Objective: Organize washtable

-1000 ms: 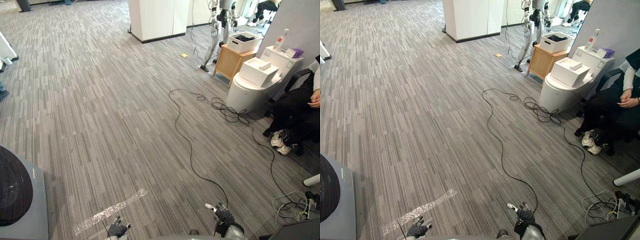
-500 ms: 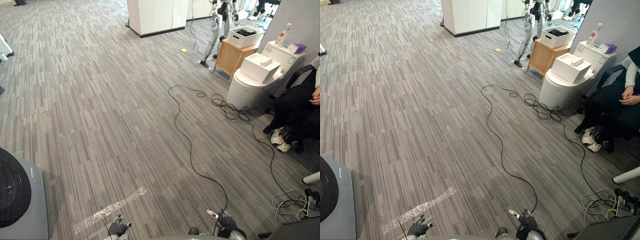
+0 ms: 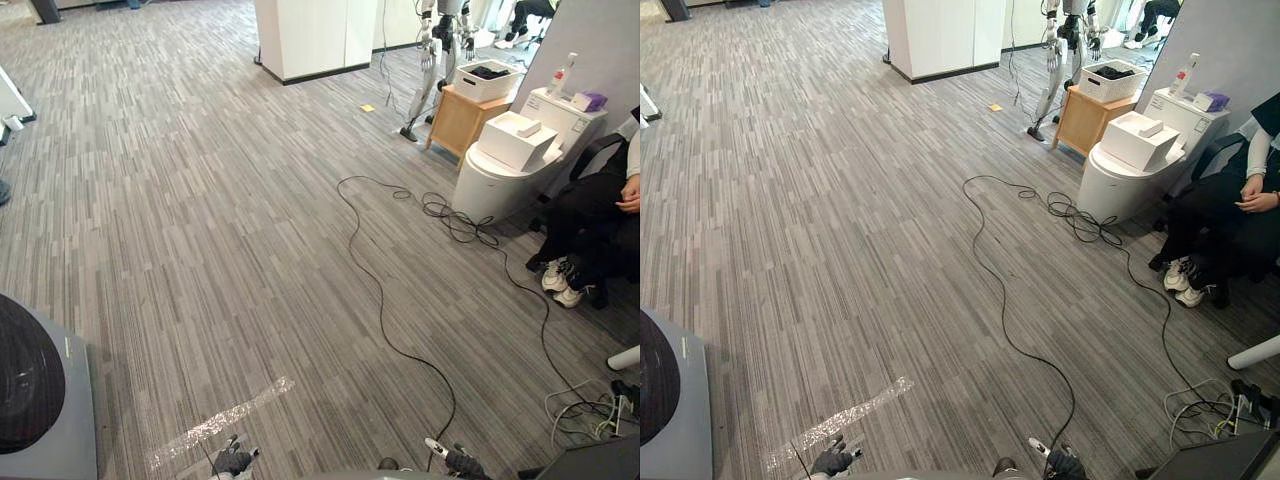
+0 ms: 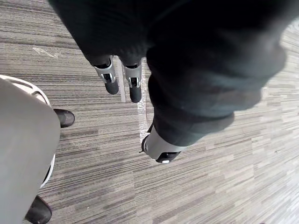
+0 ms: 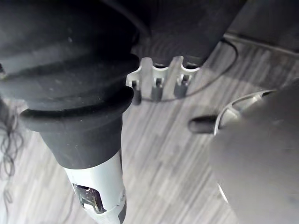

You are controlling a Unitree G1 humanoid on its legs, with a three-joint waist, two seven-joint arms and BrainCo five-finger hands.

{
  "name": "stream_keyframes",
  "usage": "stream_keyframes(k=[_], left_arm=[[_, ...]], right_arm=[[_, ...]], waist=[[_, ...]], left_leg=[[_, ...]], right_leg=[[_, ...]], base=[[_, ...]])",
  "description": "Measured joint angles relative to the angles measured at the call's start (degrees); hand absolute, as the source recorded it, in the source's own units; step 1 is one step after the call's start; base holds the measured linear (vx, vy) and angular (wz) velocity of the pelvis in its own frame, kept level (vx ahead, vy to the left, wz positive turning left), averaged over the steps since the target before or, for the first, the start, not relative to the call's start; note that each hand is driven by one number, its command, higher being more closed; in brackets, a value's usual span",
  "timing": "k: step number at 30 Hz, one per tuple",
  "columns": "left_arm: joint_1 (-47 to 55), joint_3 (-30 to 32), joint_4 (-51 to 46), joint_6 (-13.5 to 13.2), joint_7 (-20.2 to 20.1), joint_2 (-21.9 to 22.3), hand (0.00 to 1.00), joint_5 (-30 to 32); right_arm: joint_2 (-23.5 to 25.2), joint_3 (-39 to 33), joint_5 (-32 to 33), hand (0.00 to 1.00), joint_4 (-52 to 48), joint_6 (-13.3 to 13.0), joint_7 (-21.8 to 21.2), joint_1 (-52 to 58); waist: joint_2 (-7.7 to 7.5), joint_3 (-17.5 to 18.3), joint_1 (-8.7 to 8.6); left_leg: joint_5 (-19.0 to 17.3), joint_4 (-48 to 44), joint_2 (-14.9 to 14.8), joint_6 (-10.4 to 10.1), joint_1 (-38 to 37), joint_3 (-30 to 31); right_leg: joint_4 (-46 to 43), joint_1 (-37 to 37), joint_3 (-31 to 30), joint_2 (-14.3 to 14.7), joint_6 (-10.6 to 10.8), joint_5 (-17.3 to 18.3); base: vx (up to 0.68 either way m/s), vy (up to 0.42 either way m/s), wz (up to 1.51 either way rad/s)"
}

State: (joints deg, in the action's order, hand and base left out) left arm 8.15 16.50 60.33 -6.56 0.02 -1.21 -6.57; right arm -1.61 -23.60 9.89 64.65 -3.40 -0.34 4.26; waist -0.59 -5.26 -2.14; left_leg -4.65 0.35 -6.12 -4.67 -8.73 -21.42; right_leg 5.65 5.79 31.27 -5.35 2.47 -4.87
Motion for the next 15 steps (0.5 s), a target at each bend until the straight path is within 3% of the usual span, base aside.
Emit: stream_keyframes(k=[3, 9, 15], left_arm=[[-0.46, 0.08, 0.46, 0.49, 0.05, -0.37, 0.00, 0.53], [-1.19, -3.11, -0.25, 0.96, 1.58, -1.27, 0.00, -0.29], [-2.49, -7.43, -3.97, -0.40, 3.28, -1.53, 0.00, -2.72]], right_arm=[[-0.17, 0.13, -0.48, 0.00, 0.36, 0.13, 0.06, -0.55], [-0.86, 7.50, 1.80, 0.00, -1.17, -0.04, 0.17, -2.43], [-0.93, 11.80, 4.28, 0.00, -5.55, -1.46, 0.86, -5.26]], waist=[[0.07, 0.13, 0.00], [0.01, 0.01, -0.05], [0.22, -0.12, 0.11]], left_leg=[[0.01, 0.49, -0.25, -0.01, -0.22, -0.05], [0.01, 0.76, -0.49, -0.03, -1.03, -0.75], [0.01, 0.73, -0.48, -0.05, -0.97, -0.79]], right_leg=[[-0.05, -0.05, 0.01, 0.36, -0.21, -0.15], [-0.06, -0.06, 0.02, 0.70, -0.21, -0.15], [-0.07, -0.12, 0.05, 0.69, -0.22, -0.16]], base=[[0.07, 0.009, -0.02], [0.05, 0.013, -0.05], [0.00, 0.000, 0.00]])
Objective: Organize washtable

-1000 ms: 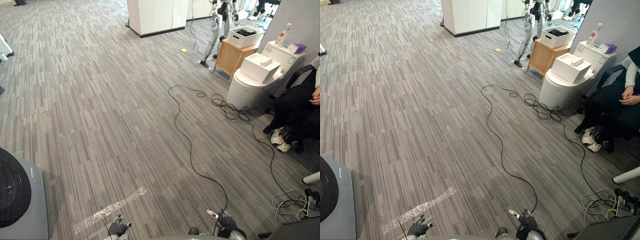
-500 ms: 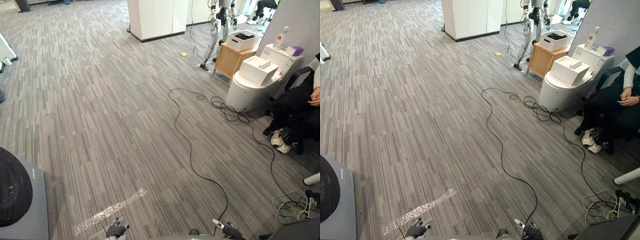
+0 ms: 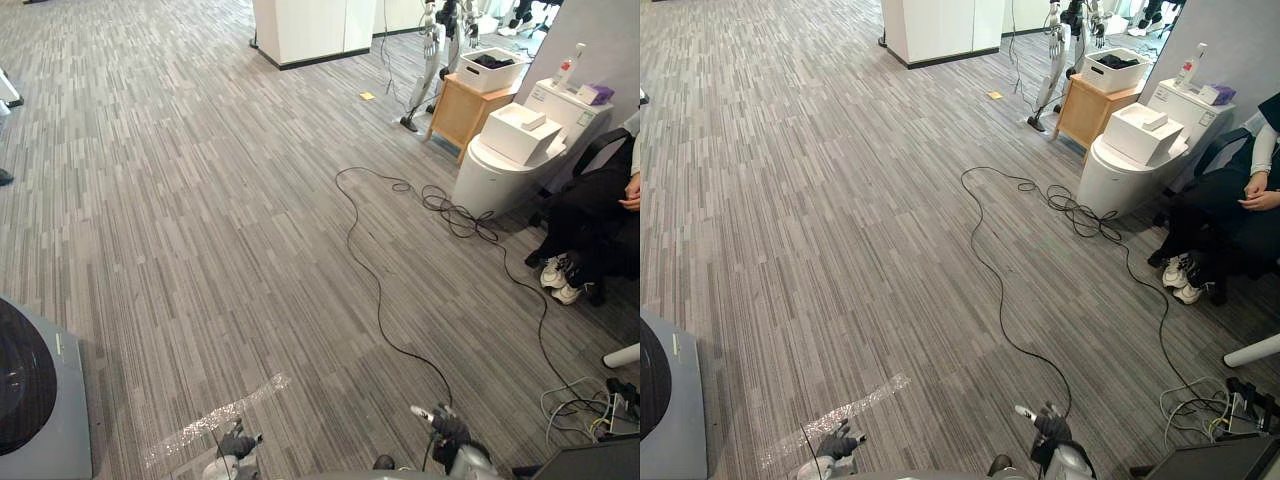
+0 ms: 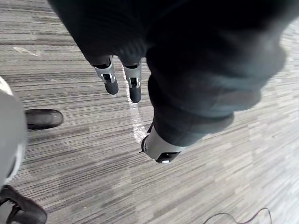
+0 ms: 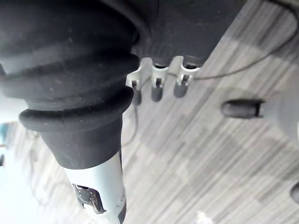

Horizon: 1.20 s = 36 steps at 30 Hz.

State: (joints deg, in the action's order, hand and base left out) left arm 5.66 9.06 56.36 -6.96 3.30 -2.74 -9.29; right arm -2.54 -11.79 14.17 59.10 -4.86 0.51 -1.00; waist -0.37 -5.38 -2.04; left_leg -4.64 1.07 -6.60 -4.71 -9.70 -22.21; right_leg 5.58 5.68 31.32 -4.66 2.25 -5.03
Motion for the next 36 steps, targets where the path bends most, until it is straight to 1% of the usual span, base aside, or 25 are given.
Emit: stream_keyframes(k=[4, 6, 10, 13, 15, 16, 17, 18, 19, 20, 21, 22, 24, 25, 26, 27, 28, 29, 30, 31, 32, 33, 34, 35, 36], left_arm=[[-0.05, -1.04, -0.82, -0.54, 0.48, -0.02, 0.00, -0.28], [0.89, -2.17, -0.77, -0.52, 0.39, -0.05, 0.00, -0.27], [2.22, -2.21, -0.45, -0.50, 0.36, 0.02, 0.00, -0.25], [2.38, -2.22, 0.96, -0.43, 0.30, 0.23, 0.00, -0.26], [2.12, -2.33, 1.60, -0.48, 0.01, 0.34, 0.00, -0.27], [1.94, -2.54, 1.58, -0.79, -0.39, -0.12, 0.00, -0.29], [1.86, -2.54, 1.58, -0.88, -0.52, -0.39, 0.00, -0.37], [1.42, -2.72, 1.58, -0.99, -0.63, -0.89, 0.00, -0.84], [1.15, -2.73, 1.57, -1.03, -0.64, -0.95, 0.00, -1.25], [0.74, -2.89, 1.58, -0.86, -0.58, -1.44, 0.00, -1.41], [0.38, -3.40, 1.59, -0.81, -0.54, -1.56, 0.00, -1.41], [-0.29, -5.17, 1.60, -0.74, -0.46, -1.99, 0.00, -1.55], [-1.37, -7.03, 1.61, -0.70, -0.31, -2.83, 0.00, -1.56], [-2.72, -7.61, 1.64, -0.66, -0.13, -2.92, 0.00, -1.51], [-3.52, -8.20, 1.66, -0.59, 0.07, -2.93, 0.00, -1.52], [-5.54, -9.59, 1.71, -0.25, 0.43, -2.91, 0.00, -1.43], [-6.24, -9.64, 1.71, -0.21, 0.46, -2.84, 0.00, -1.29], [-7.19, -9.65, 1.72, -0.15, 0.49, -2.77, 0.00, -1.26], [-8.04, -9.96, 1.73, -0.01, 0.50, -2.72, 0.00, -1.20], [-9.91, -12.12, 1.74, 0.04, 0.47, -1.99, 0.00, -1.07], [-10.26, -13.49, 1.91, 0.03, 0.46, -1.57, 0.00, -0.85], [-11.07, -15.30, 2.14, -0.05, 0.37, -0.82, 0.00, -0.19], [-12.11, -16.42, 2.06, 0.07, 0.25, 0.25, 0.00, 0.44], [-12.39, -16.88, 1.78, 0.35, 0.12, 1.15, 0.00, 0.43], [-12.40, -17.53, 1.40, 0.44, 0.02, 1.14, 0.00, 0.33]], right_arm=[[-0.17, 1.12, -0.02, 0.00, -0.29, -0.29, 0.42, -0.24], [-0.17, 1.12, -0.12, 0.00, -0.16, 0.39, 0.23, 1.01], [-0.24, 1.09, -0.19, 0.00, 0.21, 1.03, -0.25, 1.62], [-0.28, 0.98, -0.29, 0.00, 0.28, 1.08, -0.70, 2.06], [-0.29, 0.83, -0.29, 0.00, 0.37, 1.09, -0.70, 2.38], [-0.05, 0.84, -0.29, 0.00, 0.49, 1.10, -0.72, 2.47], [0.04, 0.84, -0.28, 0.00, 0.61, 1.09, -0.73, 2.45], [0.03, 0.90, -0.27, 0.00, 0.86, 1.09, -0.73, 2.42], [-0.06, 1.02, -0.26, 0.00, 0.85, 1.08, -0.73, 2.42], [-0.22, 1.13, -0.21, 0.00, 0.85, 1.07, -0.74, 1.90], [-0.20, 1.27, -0.20, 0.00, 0.85, 0.83, -0.59, 1.57], [-0.56, 1.51, -0.05, 0.00, 0.48, 0.16, -0.58, 0.69], [-0.92, 3.74, 0.02, 0.00, 0.51, 0.25, -0.54, -0.38], [-0.87, 3.99, 0.42, 0.00, 0.48, 0.23, -0.42, -1.38], [-0.87, 4.15, 1.00, 0.00, 0.47, 0.25, -0.35, -1.92], [-0.98, 5.40, 1.19, 0.00, 0.31, 0.03, -0.15, -2.75], [-0.95, 5.90, 1.21, 0.00, 0.31, 0.02, -0.17, -3.03], [-0.75, 6.17, 1.22, 0.00, 0.31, 0.19, -0.26, -3.35], [-0.48, 6.20, 1.27, 0.00, 0.16, 0.18, -0.29, -3.34], [-1.77, 6.18, 1.49, 0.00, -0.23, -0.10, -0.26, -4.51], [-2.60, 6.60, 1.49, 0.00, -0.44, -0.18, -0.43, -4.99], [-3.58, 8.03, 1.37, 0.00, 0.44, -0.06, -0.53, -6.43], [-4.45, 9.66, 0.93, 0.00, 1.72, 0.39, -0.39, -8.96], [-4.74, 11.76, 0.82, 0.00, 2.40, 0.53, -0.30, -10.77], [-4.66, 12.81, 0.89, 0.00, 2.57, 0.56, -0.19, -11.02]], waist=[[0.47, -0.31, 0.01], [0.77, -0.50, 0.04], [0.77, -0.50, 0.05], [0.72, -0.58, 0.71], [0.67, -0.66, 1.24], [-0.23, -1.15, 1.35], [-0.78, -1.40, 1.40], [-1.91, -1.95, 1.55], [-2.20, -2.16, 1.80], [-2.34, -2.76, 2.73], [-2.26, -3.61, 2.71], [-1.40, -4.58, 2.44], [-1.21, -5.12, 2.62], [-1.13, -5.93, 2.67], [-0.99, -6.41, 2.66], [-1.03, -7.70, 2.53], [-1.48, -8.14, 2.48], [-2.17, -8.64, 2.52], [-2.80, -8.66, 2.18], [-1.72, -8.88, 1.16], [-0.37, -8.60, 0.64], [0.99, -8.47, 0.66], [2.07, -8.92, 0.57], [3.40, -9.00, 0.51], [3.63, -9.05, 0.52]], left_leg=[[-0.01, -0.02, 0.00, -0.01, 0.02, -0.01], [-0.01, -0.05, -0.03, -0.02, 0.12, -0.05], [-0.02, -0.19, -0.12, -0.02, 0.92, -0.26], [-0.02, -0.37, -0.12, -0.01, 1.22, -0.25], [-0.07, -0.61, -0.08, 0.07, 1.47, 0.05], [-0.33, -1.21, 0.55, 0.49, 1.77, 0.42], [-0.49, -1.37, 1.05, 0.76, 1.72, 0.62], [-0.82, -1.65, 2.35, 1.26, 1.65, 0.76], [-1.06, -1.73, 2.88, 1.54, 1.63, 0.72], [-2.93, -1.96, 3.47, 2.47, 1.35, 0.95], [-3.25, -2.29, 3.52, 2.71, 0.49, 1.16], [-3.40, -2.63, 2.91, 2.77, 0.17, 1.23], [-4.36, -3.94, 0.68, 1.68, 0.66, 1.81], [-5.20, -4.68, -0.98, 0.53, 1.03, 2.75], [-5.49, -4.86, -1.84, 0.07, 1.07, 3.33], [-6.59, -5.06, -3.45, -1.65, 0.40, 4.83], [-6.99, -4.99, -3.69, -2.30, -0.17, 5.25], [-7.77, -5.00, -4.13, -3.55, -0.94, 5.79], [-8.62, -5.18, -4.54, -4.91, -1.68, 6.79], [-9.94, -5.19, -7.20, -5.65, -2.62, 8.90], [-10.16, -5.45, -8.28, -5.59, -2.26, 9.39], [-10.01, -11.17, -10.05, -5.86, -0.32, 9.93], [-8.73, -22.88, -13.66, -5.75, 5.69, 9.48], [-4.06, -34.74, -18.47, -3.89, 10.56, 9.45], [-0.44, -39.86, -20.57, -2.30, 12.69, 9.51]], right_leg=[[-0.01, -0.02, 0.00, -0.01, 0.00, 0.00], [-0.01, -0.12, -0.01, 0.00, 0.00, 0.00], [-0.40, -1.11, -0.08, -0.04, 0.00, 0.00], [-1.81, -1.90, 0.03, -0.47, -0.07, 0.72], [-7.94, -4.24, 0.52, -2.28, -0.01, 4.12], [-16.88, -7.33, 1.49, -5.74, 0.38, 8.69], [-20.63, -8.52, 1.93, -7.56, 0.63, 10.42], [-28.01, -10.70, 3.27, -11.39, 0.95, 12.75], [-31.39, -12.01, 3.44, -12.96, 0.26, 13.17], [-39.82, -15.67, 2.55, -16.54, -0.04, 13.03], [-43.97, -17.68, 1.76, -18.04, 0.15, 12.20], [-45.80, -20.07, 1.53, -18.92, 1.13, 13.87], [-40.47, -22.13, 1.75, -18.20, 1.03, 13.92], [-35.36, -23.57, 1.23, -17.46, 1.96, 12.56], [-31.91, -24.00, 1.31, -17.10, 2.26, 10.84], [-23.39, -24.15, 1.49, -16.48, 4.54, 5.84], [-20.85, -24.16, 1.39, -16.59, 5.19, 4.48], [-18.30, -24.14, 0.93, -16.81, 5.91, 3.61], [-18.65, -24.00, -0.54, -17.39, 5.96, 3.83], [-26.48, -26.02, -3.43, -16.97, 2.79, 1.30], [-30.33, -27.33, -3.50, -16.56, 1.69, 3.65], [-34.66, -28.99, -3.22, -16.32, -0.58, 7.18], [-37.53, -28.79, -2.28, -14.95, -2.44, 10.20], [-37.96, -26.31, -0.16, -13.03, -3.51, 12.32], [-37.46, -24.53, 0.50, -11.81, -3.61, 13.31]], base=[[0.00, 0.000, 0.00], [0.00, 0.000, 0.00], [-0.01, 0.003, -0.02], [-0.01, 0.009, 0.00], [-0.02, 0.043, 0.16], [-0.03, 0.047, 0.27], [-0.04, 0.044, 0.30], [-0.02, 0.016, 0.12], [-0.06, 0.031, -0.06], [-0.03, 0.030, -0.14], [-0.02, 0.036, -0.14], [0.08, 0.008, -0.01], [0.13, -0.042, 0.11], [0.16, -0.100, 0.25], [0.23, -0.175, 0.43], [0.22, -0.174, 0.37], [0.31, -0.257, 0.37], [0.35, -0.329, 0.33], [0.46, -0.440, 0.60], [0.41, -0.408, 0.70], [0.46, -0.389, 0.60], [0.49, -0.415, 0.27], [0.64, -0.516, 0.07], [0.57, -0.452, 0.00], [0.60, -0.415, -0.07]])
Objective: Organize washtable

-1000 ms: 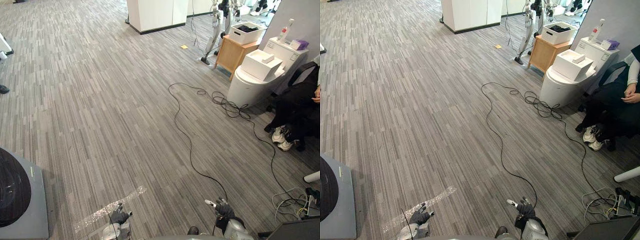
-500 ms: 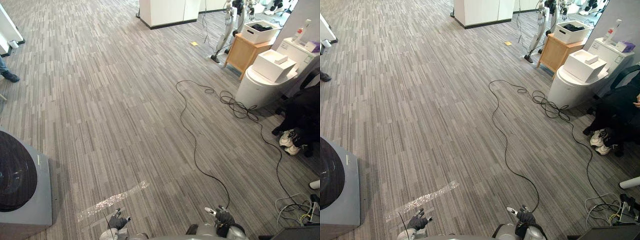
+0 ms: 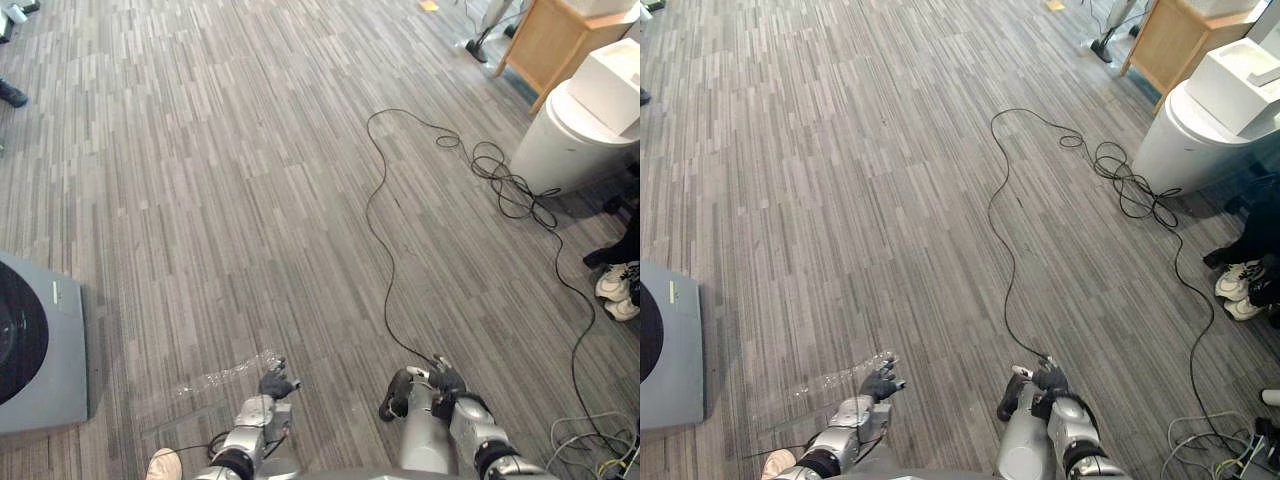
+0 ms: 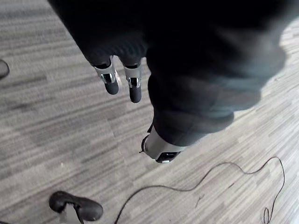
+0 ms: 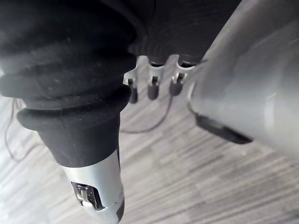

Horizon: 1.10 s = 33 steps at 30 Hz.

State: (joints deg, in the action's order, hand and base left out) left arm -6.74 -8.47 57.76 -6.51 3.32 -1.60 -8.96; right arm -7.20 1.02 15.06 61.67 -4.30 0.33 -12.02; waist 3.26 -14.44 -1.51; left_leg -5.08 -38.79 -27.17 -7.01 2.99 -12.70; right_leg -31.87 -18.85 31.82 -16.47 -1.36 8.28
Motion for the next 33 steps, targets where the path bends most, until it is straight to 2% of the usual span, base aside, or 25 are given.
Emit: stream_keyframes(k=[1, 2, 4, 6, 8, 9, 10, 11, 12, 13, 14, 16, 18, 19, 20, 21, 22, 23, 24, 25, 26, 29, 30, 31, 33], left_arm=[[-0.54, -1.01, -1.18, 0.01, -0.04, -0.02, 0.00, -0.19], [-1.69, -1.37, -2.92, 0.01, -0.09, -0.07, 0.00, -0.42], [-2.99, -1.83, -6.23, -0.11, 0.01, -0.97, 0.00, -0.66], [-3.72, -2.22, -12.04, -0.42, 0.44, -2.35, 0.00, -1.86], [-2.98, -2.09, -17.79, -1.11, 0.49, -3.82, 0.00, -3.96], [-2.45, -1.62, -20.51, -1.24, 0.47, -4.01, 0.00, -5.34], [-1.73, -1.00, -21.66, -1.26, 0.47, -3.73, 0.00, -6.11], [-0.96, -0.30, -22.51, -1.29, 0.46, -3.59, 0.00, -6.84], [-0.45, 0.96, -25.30, -1.23, 0.55, -4.20, 0.00, -7.35], [0.59, 1.62, -27.10, -1.24, 0.45, -4.27, 0.00, -7.65], [1.99, 2.25, -29.53, -1.27, 0.35, -4.28, 0.00, -8.33], [5.42, 2.36, -32.80, -1.34, -0.36, -4.27, 0.00, -8.50], [5.48, 2.39, -33.02, -1.27, -0.77, -4.90, 0.00, -8.51], [5.51, 2.39, -32.98, -1.27, -0.67, -5.77, 0.00, -8.51], [6.01, 2.38, -32.89, -1.26, -0.53, -6.20, 0.00, -8.50], [6.56, 2.36, -32.88, -1.27, -0.53, -6.23, 0.00, -8.48], [7.38, 2.25, -32.78, -1.28, -0.58, -6.05, 0.00, -8.47], [7.81, 2.26, -32.08, -1.42, -0.63, -5.77, 0.00, -8.48], [7.45, 2.21, -31.29, -1.61, -0.66, -5.82, 0.00, -8.40], [6.08, 1.85, -28.07, -1.53, -0.78, -5.47, 0.00, -8.26], [6.34, 1.85, -26.85, -1.04, -0.75, -3.82, 0.00, -8.22], [9.38, 1.80, -26.61, -1.08, -1.52, -1.82, 0.00, -8.15], [9.48, 1.80, -26.60, -1.09, -2.00, -1.53, 0.00, -8.27], [12.38, 1.34, -21.02, -0.95, -3.43, -4.22, 0.00, -8.11], [12.38, 1.34, -21.00, -0.95, -3.43, -4.22, 0.00, -8.11]], right_arm=[[0.15, 1.76, 0.13, 0.00, -0.01, -0.17, 0.47, -1.16], [0.18, 2.16, 0.19, 0.00, 0.00, -0.24, 0.84, -2.40], [0.38, 2.35, 0.22, 0.00, -0.11, -0.27, 0.97, -3.43], [0.41, 3.62, 0.21, 0.00, -0.35, -0.12, 1.06, -4.63], [0.65, 6.02, 0.20, 0.00, -2.54, -0.15, 1.00, -5.83], [0.52, 7.31, 0.10, 0.00, -4.20, -0.43, 0.80, -6.17], [0.18, 7.71, 0.08, 0.00, -4.41, -0.57, 0.73, -6.28], [1.35, 8.51, 0.00, 0.00, -4.49, -0.84, 0.75, -6.10], [2.86, 8.51, -0.26, 0.00, -4.62, -0.85, 0.51, -5.38], [3.29, 8.49, -0.65, 0.00, -4.63, -0.84, 0.47, -5.40], [3.71, 8.49, -1.55, 0.00, -4.82, -0.88, 0.22, -5.46], [3.99, 7.93, -3.30, 0.00, -5.45, -0.89, -0.61, -4.94], [4.26, 7.88, -3.68, 0.00, -6.39, -0.87, -0.59, -4.85], [4.72, 7.89, -3.70, 0.00, -6.63, -0.84, -0.60, -4.49], [4.90, 7.86, -3.70, 0.00, -6.79, -0.79, -0.60, -3.79], [4.81, 7.75, -3.72, 0.00, -7.14, -0.84, -0.61, -3.33], [4.29, 7.46, -3.79, 0.00, -8.64, -0.87, -0.68, -1.85], [3.90, 5.91, -3.86, 0.00, -10.61, -0.91, -0.77, 0.17], [3.77, 4.94, -3.83, 0.00, -11.33, -1.02, -0.82, 1.41], [3.14, 3.44, -3.91, 0.00, -10.53, -0.98, -1.15, 3.04], [1.58, 3.35, -4.03, 0.00, -8.35, -0.02, -1.44, 3.20], [0.27, 3.06, -5.10, 0.00, -8.86, 0.40, -1.68, 4.14], [0.02, 2.98, -5.16, 0.00, -8.98, 0.41, -1.70, 4.24], [3.71, 1.71, -3.17, 0.00, -9.16, -0.43, -2.93, 5.33], [3.70, 1.72, -3.17, 0.00, -9.16, -0.43, -2.93, 5.33]], waist=[[-0.16, -0.53, 0.58], [-0.69, -1.46, 1.16], [-2.19, -2.31, 1.83], [-3.61, -3.13, 2.49], [-4.40, -3.58, 3.04], [-4.29, -3.55, 4.18], [-3.73, -3.42, 4.31], [-5.12, -3.72, 5.22], [-7.20, -2.63, 5.54], [-7.59, -2.51, 5.88], [-7.89, -2.33, 5.89], [-8.18, -2.09, 5.56], [-8.00, -2.12, 5.43], [-7.93, -2.16, 5.37], [-7.77, -2.26, 5.47], [-7.47, -2.25, 5.35], [-7.27, -1.42, 4.87], [-7.74, -0.19, 3.87], [-8.20, -0.05, 3.24], [-8.02, -0.01, 1.83], [-5.67, 0.80, 2.38], [-2.98, 2.66, 2.14], [-2.89, 2.76, 2.17], [-4.53, 7.96, 2.32], [-4.53, 7.95, 2.33]], left_leg=[[1.82, -11.53, -2.53, 1.07, 4.38, -0.21], [-1.02, -20.58, -2.64, 3.61, 8.22, -1.42], [-4.92, -23.67, -0.19, 4.89, 12.69, -5.43], [-6.91, -18.51, 2.85, 6.35, 17.23, -9.80], [-6.66, -5.50, 5.78, 6.07, 21.08, -13.90], [-3.37, 10.17, 8.14, 3.45, 21.80, -15.58], [-0.22, 17.62, 8.80, 2.57, 20.79, -15.52], [8.86, 20.34, 10.74, 10.31, 18.47, -15.68], [6.29, 19.07, 11.62, 9.98, 18.72, -16.94], [4.38, 17.26, 11.42, 10.07, 18.79, -17.34], [2.21, 14.75, 11.35, 10.93, 18.29, -18.15], [-1.95, 12.70, 12.58, 12.06, 13.78, -21.88], [-2.54, 14.64, 13.22, 12.05, 11.15, -22.36], [-2.27, 17.21, 13.36, 11.63, 8.78, -22.76], [-1.35, 20.95, 14.03, 10.27, 5.35, -23.26], [-0.84, 23.14, 14.62, 9.53, 3.62, -23.40], [0.25, 26.83, 15.59, 8.35, 1.79, -23.28], [1.74, 28.82, 16.69, 7.28, 1.88, -21.77], [2.37, 29.41, 17.75, 6.92, 2.00, -20.31], [3.04, 30.29, 19.50, 6.03, 2.08, -17.16], [5.37, 31.92, 18.20, 3.64, 2.23, -15.83], [6.54, 35.62, 15.92, 1.90, 1.08, -13.89], [6.78, 36.13, 15.68, 1.54, 0.87, -13.66], [11.20, 44.08, 21.37, 4.28, 0.21, -10.90], [11.21, 44.09, 21.37, 4.29, 0.21, -10.91]], right_leg=[[1.92, 3.83, 0.58, 1.83, -0.16, 1.25], [5.09, 7.88, 0.56, 3.13, -0.02, 1.41], [9.97, 13.50, 0.97, 3.68, 0.03, 1.39], [14.21, 17.66, 1.03, 3.83, 0.85, 1.25], [17.62, 20.18, 0.54, 3.82, 2.18, 0.79], [19.74, 22.07, -1.01, 3.72, 6.00, 0.99], [20.36, 23.02, -1.68, 4.17, 8.36, 1.10], [21.96, 25.01, -3.31, 3.62, 10.89, 0.41], [22.80, 24.81, -3.24, 2.85, 10.81, -1.27], [21.90, 24.69, -3.14, 2.47, 10.91, -1.82], [19.36, 24.50, -3.31, 0.76, 12.06, -2.76], [2.91, 19.49, -4.07, -6.87, 11.92, -5.40], [-10.77, 12.53, -5.56, -10.80, 9.26, -8.17], [-17.30, 8.78, -5.66, -11.58, 6.92, -6.38], [-17.52, 7.22, -4.07, -11.32, 5.07, -3.34], [-15.68, 6.61, -3.47, -10.77, 4.69, -1.91], [-7.61, 5.16, -3.82, -8.03, 5.03, -0.32], [6.49, 5.50, -5.87, -3.32, 7.07, -0.89], [13.35, 6.04, -7.50, -1.77, 7.93, -3.25], [17.59, 7.01, -8.84, -1.45, 8.36, -8.81], [17.89, 7.11, -7.66, 0.42, 7.08, -10.06], [23.55, 10.86, -4.16, 4.35, 6.57, -9.75], [24.52, 11.64, -3.48, 4.82, 6.57, -9.75], [36.24, 14.84, -2.30, 4.44, 7.73, -17.68], [36.24, 14.79, -2.30, 4.45, 7.55, -17.56]], base=[[0.56, -0.329, -0.08], [0.52, -0.281, -0.08], [0.45, -0.135, 0.14], [0.43, -0.026, 0.12], [0.38, 0.128, -0.30], [0.40, 0.235, -0.58], [0.52, 0.322, -0.74], [0.45, 0.240, -0.43], [0.54, 0.225, -0.39], [0.44, 0.149, -0.29], [0.46, 0.202, -0.39], [0.43, 0.255, -0.38], [0.32, 0.143, -0.17], [0.31, 0.047, -0.12], [0.23, -0.007, -0.13], [0.20, -0.050, -0.11], [0.19, -0.122, 0.23], [0.21, -0.167, 0.58], [0.24, -0.232, 1.25], [0.27, -0.211, 1.10], [0.26, -0.198, 0.80], [0.23, -0.158, 0.18], [0.13, -0.075, 0.19], [0.02, -0.026, 0.07], [-0.02, -0.001, -0.01]])
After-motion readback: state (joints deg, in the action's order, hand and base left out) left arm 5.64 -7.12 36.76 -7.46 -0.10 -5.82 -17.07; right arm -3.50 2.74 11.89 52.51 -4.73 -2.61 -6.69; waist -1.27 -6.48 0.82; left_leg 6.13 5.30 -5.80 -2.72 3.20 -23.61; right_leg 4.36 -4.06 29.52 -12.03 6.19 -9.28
